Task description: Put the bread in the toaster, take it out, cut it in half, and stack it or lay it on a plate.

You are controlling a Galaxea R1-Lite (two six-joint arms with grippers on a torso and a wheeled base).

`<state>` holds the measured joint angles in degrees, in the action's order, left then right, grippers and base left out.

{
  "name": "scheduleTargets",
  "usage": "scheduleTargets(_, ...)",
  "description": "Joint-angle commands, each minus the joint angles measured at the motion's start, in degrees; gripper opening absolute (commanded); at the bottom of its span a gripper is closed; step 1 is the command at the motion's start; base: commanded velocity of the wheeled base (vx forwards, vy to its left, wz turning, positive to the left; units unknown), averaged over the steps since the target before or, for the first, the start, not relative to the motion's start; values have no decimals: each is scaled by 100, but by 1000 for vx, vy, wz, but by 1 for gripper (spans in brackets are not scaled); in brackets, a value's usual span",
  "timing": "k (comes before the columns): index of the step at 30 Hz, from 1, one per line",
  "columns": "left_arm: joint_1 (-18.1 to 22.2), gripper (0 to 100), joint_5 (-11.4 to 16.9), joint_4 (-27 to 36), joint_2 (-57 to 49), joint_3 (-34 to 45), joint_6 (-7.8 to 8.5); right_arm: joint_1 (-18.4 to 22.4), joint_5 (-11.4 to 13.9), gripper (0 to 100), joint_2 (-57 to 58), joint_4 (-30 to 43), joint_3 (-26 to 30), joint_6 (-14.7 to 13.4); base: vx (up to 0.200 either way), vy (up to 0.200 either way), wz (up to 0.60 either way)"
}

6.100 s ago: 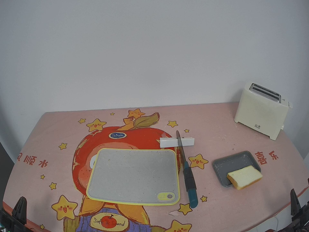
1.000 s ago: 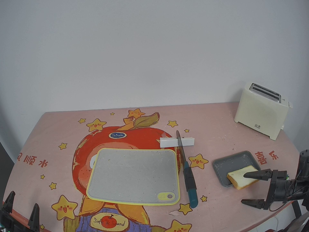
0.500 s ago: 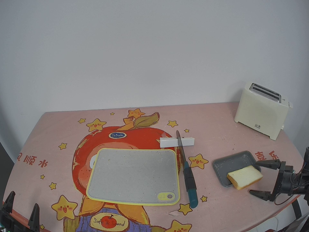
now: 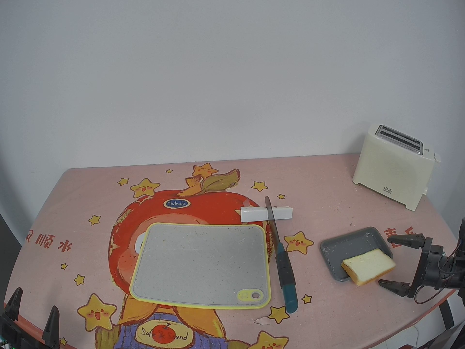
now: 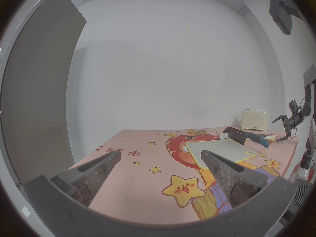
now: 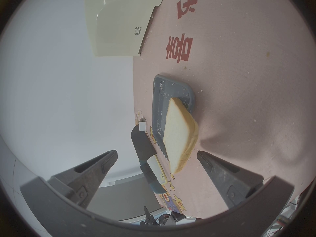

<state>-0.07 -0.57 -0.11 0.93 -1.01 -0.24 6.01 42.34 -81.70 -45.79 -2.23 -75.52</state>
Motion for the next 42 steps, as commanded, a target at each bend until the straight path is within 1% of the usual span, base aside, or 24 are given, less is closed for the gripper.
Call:
scheduleTargets(1, -1, 100, -4, 2, -93, 101, -2, -3, 3, 100, -65, 0, -41, 2, 0, 0, 0)
scheduleTargets(12, -1, 100, -4, -7, -93, 101, -2, -3, 3, 100, -109, -9, -93, 2, 0, 0, 0)
scheduleTargets(20, -1, 100, 5, 2, -93, 101, -2, -12, -6, 100, -294, -246, -102, -7, 0, 0, 0)
scheduleTargets(42, -1, 100, 5, -7, -93, 101, -2, -56, 3, 100, -417, -246, -199, -7, 0, 0, 0)
